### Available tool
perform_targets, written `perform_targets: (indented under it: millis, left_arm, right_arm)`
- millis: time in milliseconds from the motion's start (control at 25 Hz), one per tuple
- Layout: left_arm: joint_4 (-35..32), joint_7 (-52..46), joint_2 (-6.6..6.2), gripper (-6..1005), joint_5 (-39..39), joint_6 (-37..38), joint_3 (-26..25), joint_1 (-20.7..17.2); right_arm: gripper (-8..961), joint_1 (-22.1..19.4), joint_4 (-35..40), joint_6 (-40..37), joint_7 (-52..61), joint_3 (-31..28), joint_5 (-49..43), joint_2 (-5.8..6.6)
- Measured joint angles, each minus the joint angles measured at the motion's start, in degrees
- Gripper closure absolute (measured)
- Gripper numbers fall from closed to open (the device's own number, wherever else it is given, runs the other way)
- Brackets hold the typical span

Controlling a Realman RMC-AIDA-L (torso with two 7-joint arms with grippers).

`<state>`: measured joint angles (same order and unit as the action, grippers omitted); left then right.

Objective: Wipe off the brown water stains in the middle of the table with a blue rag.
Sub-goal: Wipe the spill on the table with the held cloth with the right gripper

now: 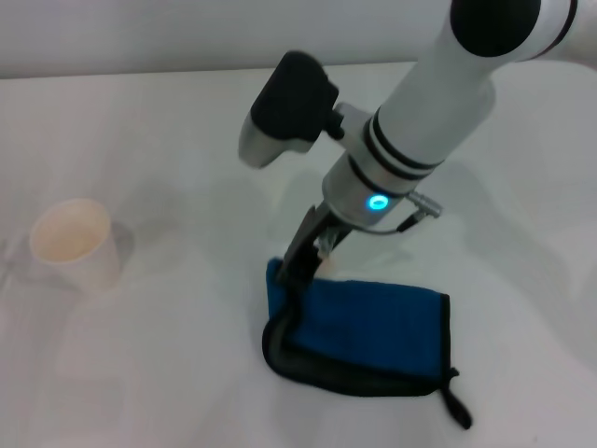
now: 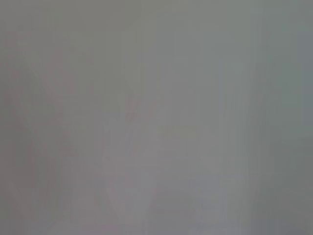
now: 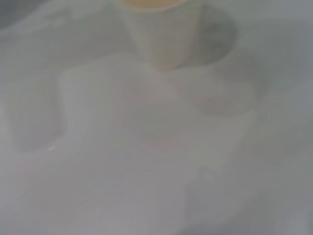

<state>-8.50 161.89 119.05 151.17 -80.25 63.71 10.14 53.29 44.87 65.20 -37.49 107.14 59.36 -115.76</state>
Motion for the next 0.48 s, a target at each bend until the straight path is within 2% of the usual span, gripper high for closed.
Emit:
perform_targets:
  millis: [200,480]
  left_arm:
    - [0.00,0.00,0.07,122,0.00,0.00,0.01,0.06]
    - [0.03,0.00,0.11,123,0.00,-0.06,0.01,0.23]
  right_arm:
    - [908,0.39,-1.59,-4.47,0.12,-6.13,-4.60,0.09]
    - [907,0.00,-2.24,-9.87,0.14,-11.84,-8.93,0.00]
